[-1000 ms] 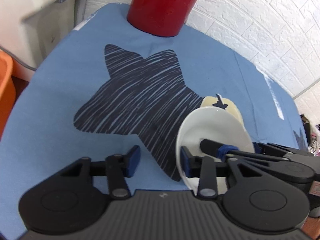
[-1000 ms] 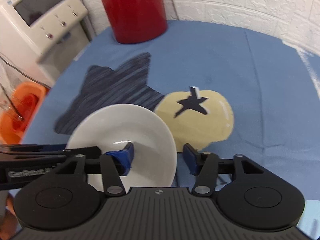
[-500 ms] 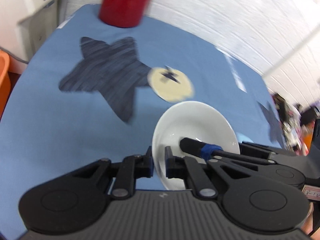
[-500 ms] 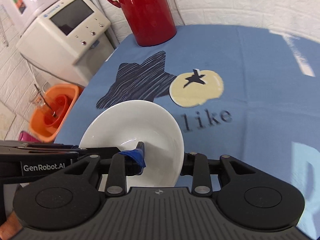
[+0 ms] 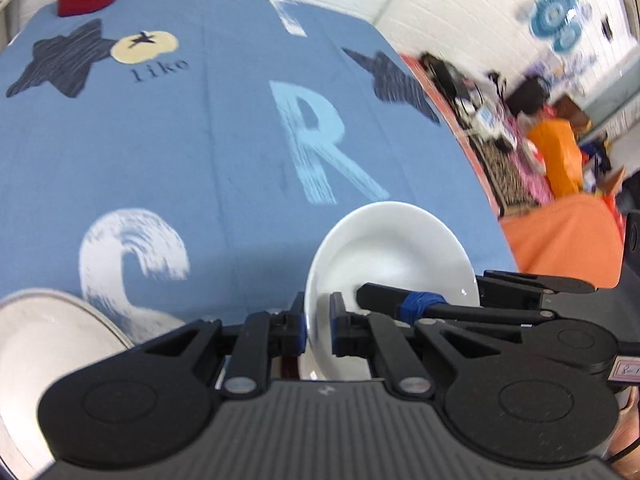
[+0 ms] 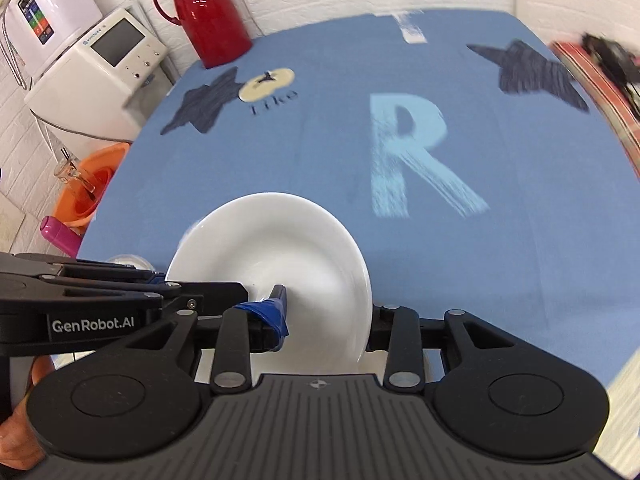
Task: Organize plates and bowls
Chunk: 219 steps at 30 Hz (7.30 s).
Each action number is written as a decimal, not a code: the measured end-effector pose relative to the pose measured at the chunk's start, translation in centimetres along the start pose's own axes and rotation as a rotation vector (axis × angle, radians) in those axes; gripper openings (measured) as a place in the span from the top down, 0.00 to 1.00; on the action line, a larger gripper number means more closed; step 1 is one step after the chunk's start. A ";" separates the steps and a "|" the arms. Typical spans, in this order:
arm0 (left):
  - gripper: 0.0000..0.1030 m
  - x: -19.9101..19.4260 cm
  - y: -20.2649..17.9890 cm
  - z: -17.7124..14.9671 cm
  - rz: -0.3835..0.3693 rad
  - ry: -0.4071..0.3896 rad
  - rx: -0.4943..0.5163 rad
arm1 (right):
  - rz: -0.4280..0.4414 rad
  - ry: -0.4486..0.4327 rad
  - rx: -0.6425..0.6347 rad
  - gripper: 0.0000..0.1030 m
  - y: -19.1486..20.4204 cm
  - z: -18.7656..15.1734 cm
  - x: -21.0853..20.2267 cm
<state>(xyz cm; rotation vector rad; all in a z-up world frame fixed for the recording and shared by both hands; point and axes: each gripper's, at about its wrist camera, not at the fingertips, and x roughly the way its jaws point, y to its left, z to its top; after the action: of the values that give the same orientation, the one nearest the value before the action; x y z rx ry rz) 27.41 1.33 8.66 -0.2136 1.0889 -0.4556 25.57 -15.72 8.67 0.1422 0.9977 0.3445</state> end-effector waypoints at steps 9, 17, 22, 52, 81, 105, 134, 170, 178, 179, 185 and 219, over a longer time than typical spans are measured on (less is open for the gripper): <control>0.97 2.2 -1.7 -4.2 0.090 0.024 0.082 | 0.005 0.000 -0.004 0.81 -1.4 -4.6 0.2; 0.72 2.0 -1.0 -4.6 0.048 0.009 0.084 | 0.024 -0.014 0.024 0.83 -2.2 -5.2 1.1; 0.26 0.1 -0.7 -4.3 0.040 -0.044 0.087 | 0.052 -0.016 0.116 0.82 -3.1 -5.3 0.7; 0.25 -2.0 4.4 -4.9 0.035 0.015 0.104 | 0.079 -0.108 0.209 0.77 -8.0 -10.2 -5.4; 0.23 4.0 5.0 -2.7 0.093 0.110 0.168 | 0.025 0.013 0.188 0.73 -7.6 -9.0 -2.0; 0.23 4.2 5.0 -2.8 0.090 0.107 0.153 | -0.072 0.054 0.281 0.55 -7.7 -8.2 0.3; 0.96 3.9 6.1 -3.6 -0.143 0.090 -0.013 | 0.126 0.029 0.423 1.00 -8.5 -9.0 0.5; 1.00 3.6 6.5 -4.2 -0.180 0.016 -0.038 | -0.015 0.019 0.167 0.91 -6.0 -7.7 1.0; 1.00 3.5 6.9 -3.9 -0.221 0.031 -0.064 | 0.033 -0.026 0.233 1.00 -6.4 -8.1 0.6; 1.00 3.4 7.0 -3.7 -0.242 0.029 -0.068 | 0.028 -0.027 0.238 1.00 -6.4 -8.0 0.5; 1.00 2.8 6.2 -3.0 -0.219 0.006 -0.028 | 0.000 -0.076 0.183 1.00 -5.7 -7.0 -0.1; 1.00 -12.6 19.7 -12.3 0.121 -0.176 -0.255 | 0.201 0.022 -0.190 1.00 14.3 -5.9 5.1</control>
<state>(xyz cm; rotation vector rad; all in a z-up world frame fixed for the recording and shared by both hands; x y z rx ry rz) 16.60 25.23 5.58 -0.4023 0.9789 -0.1848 19.99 -0.78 5.35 0.0668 0.9695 0.6234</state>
